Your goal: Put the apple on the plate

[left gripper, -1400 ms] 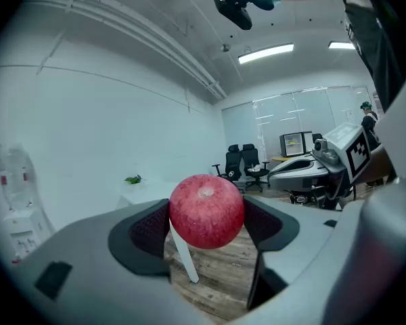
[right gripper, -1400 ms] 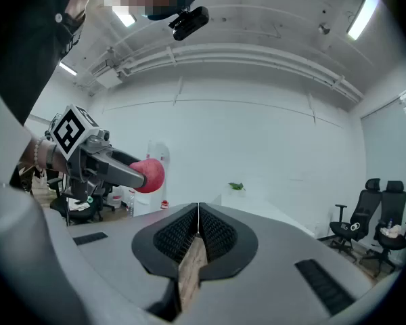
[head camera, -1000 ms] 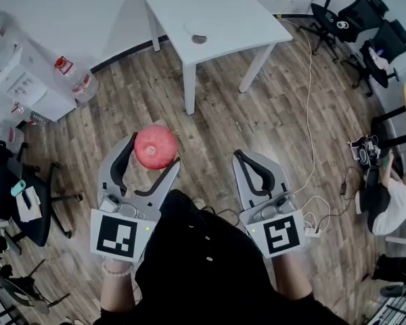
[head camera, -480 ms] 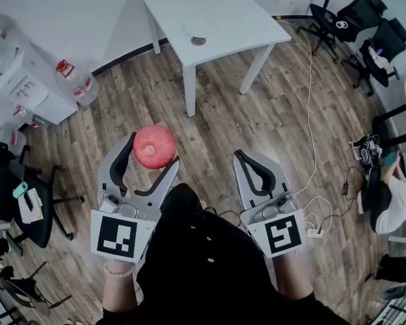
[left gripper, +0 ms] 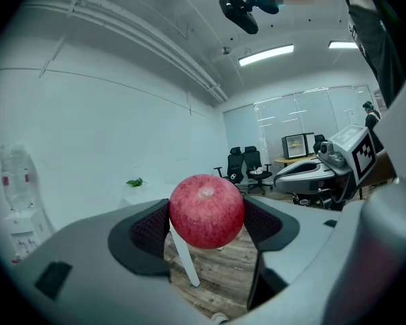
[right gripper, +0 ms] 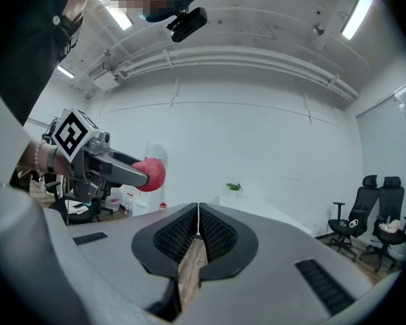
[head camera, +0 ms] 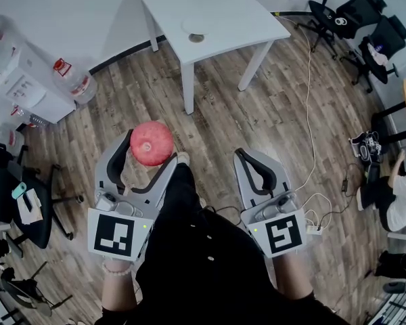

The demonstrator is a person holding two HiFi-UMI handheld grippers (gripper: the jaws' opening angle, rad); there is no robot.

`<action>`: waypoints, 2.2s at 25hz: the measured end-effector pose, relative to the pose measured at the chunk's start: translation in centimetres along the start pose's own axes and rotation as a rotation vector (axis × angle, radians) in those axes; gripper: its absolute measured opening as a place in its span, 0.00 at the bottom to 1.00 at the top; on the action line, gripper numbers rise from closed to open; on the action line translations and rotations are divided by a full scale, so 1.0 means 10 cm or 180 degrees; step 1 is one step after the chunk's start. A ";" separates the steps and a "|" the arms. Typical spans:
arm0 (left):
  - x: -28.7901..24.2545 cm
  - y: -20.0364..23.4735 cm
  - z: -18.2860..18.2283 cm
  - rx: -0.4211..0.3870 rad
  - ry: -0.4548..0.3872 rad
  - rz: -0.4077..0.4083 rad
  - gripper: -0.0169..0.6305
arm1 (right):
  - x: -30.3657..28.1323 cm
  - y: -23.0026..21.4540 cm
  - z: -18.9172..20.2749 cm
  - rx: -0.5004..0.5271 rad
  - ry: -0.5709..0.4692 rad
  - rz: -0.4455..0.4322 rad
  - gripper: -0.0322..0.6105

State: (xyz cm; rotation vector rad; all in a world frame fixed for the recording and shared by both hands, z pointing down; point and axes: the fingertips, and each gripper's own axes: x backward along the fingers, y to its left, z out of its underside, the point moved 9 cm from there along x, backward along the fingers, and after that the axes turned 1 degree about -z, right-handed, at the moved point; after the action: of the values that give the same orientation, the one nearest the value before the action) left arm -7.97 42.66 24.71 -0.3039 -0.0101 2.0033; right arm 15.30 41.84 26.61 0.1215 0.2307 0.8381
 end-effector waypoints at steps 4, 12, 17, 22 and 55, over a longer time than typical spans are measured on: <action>-0.15 0.07 -0.01 -0.0017 -0.0014 0.0066 0.57 | -0.06 -0.05 0.01 0.0005 0.0033 0.0044 0.12; -0.45 0.24 -0.03 0.0008 -0.0011 0.0127 0.57 | -0.31 -0.25 -0.01 -0.0008 0.0056 0.0129 0.12; -0.74 0.44 -0.05 0.0012 -0.0023 0.0160 0.57 | -0.58 -0.40 -0.01 -0.0002 0.0056 0.0136 0.12; -1.07 0.65 -0.12 0.0011 -0.0045 0.0213 0.57 | -0.88 -0.62 -0.07 0.0004 0.0092 0.0189 0.12; -2.85 2.03 -0.40 -0.0058 -0.0188 0.0725 0.57 | -2.54 -1.55 -0.38 0.0102 0.0234 0.0725 0.12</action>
State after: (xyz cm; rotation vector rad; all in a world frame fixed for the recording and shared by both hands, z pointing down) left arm -13.53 7.91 23.92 -0.2672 -0.0324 2.2388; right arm 9.11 12.59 23.85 0.1488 0.3034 1.0668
